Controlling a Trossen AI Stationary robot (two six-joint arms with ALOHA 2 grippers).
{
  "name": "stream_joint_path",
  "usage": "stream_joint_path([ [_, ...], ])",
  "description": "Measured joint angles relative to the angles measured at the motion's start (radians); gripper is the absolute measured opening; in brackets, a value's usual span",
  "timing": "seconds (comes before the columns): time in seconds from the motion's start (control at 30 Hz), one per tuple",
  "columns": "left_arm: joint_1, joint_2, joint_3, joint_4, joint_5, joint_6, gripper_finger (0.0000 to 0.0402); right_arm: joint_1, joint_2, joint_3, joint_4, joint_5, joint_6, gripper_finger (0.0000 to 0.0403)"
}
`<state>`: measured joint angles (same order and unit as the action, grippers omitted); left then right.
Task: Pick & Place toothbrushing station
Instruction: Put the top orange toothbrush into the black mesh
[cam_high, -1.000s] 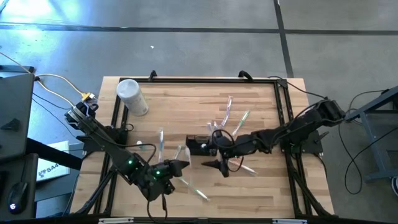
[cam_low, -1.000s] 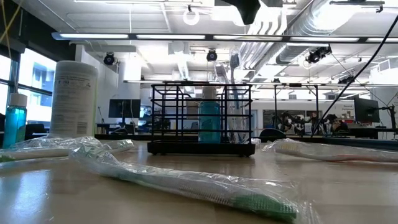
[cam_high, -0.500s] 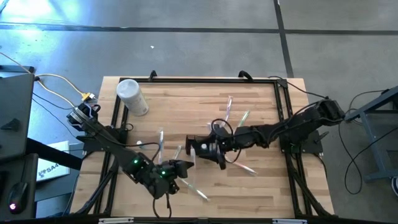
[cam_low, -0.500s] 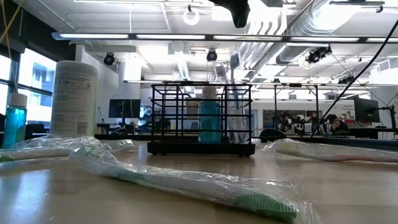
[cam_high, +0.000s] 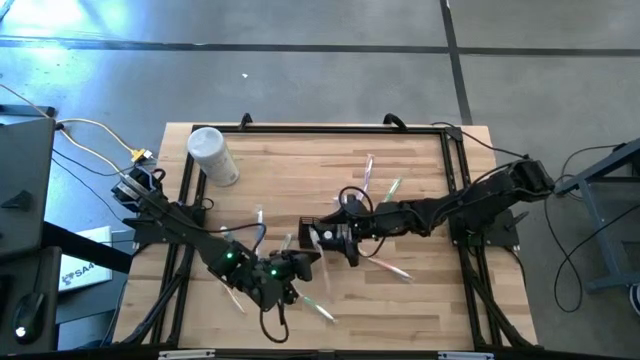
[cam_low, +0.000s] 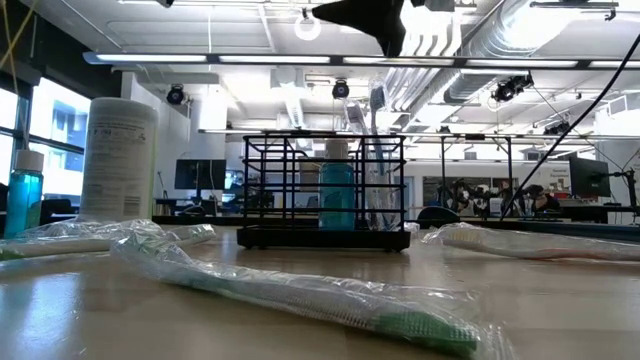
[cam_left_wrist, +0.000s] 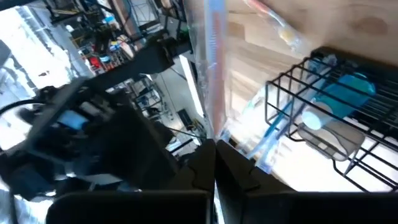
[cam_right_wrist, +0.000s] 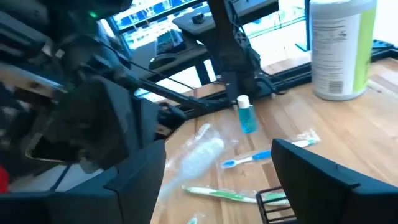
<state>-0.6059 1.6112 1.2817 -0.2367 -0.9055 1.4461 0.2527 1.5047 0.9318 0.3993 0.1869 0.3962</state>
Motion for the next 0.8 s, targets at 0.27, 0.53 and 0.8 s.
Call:
stream_joint_path([
  [0.27, 0.017, -0.001, 0.0, 0.003, -0.005, 0.011, 0.0, 0.001, 0.0, 0.0, -0.002, -0.011, 0.036, 0.0285],
  [0.53, 0.017, -0.001, 0.0, 0.002, -0.005, 0.012, 0.0, -0.026, 0.008, 0.0, 0.01, -0.067, 0.042, 0.0285],
  [0.8, 0.029, -0.002, 0.0, 0.003, -0.004, 0.015, 0.0, -0.033, 0.008, 0.0, 0.017, -0.116, -0.004, 0.0262],
])
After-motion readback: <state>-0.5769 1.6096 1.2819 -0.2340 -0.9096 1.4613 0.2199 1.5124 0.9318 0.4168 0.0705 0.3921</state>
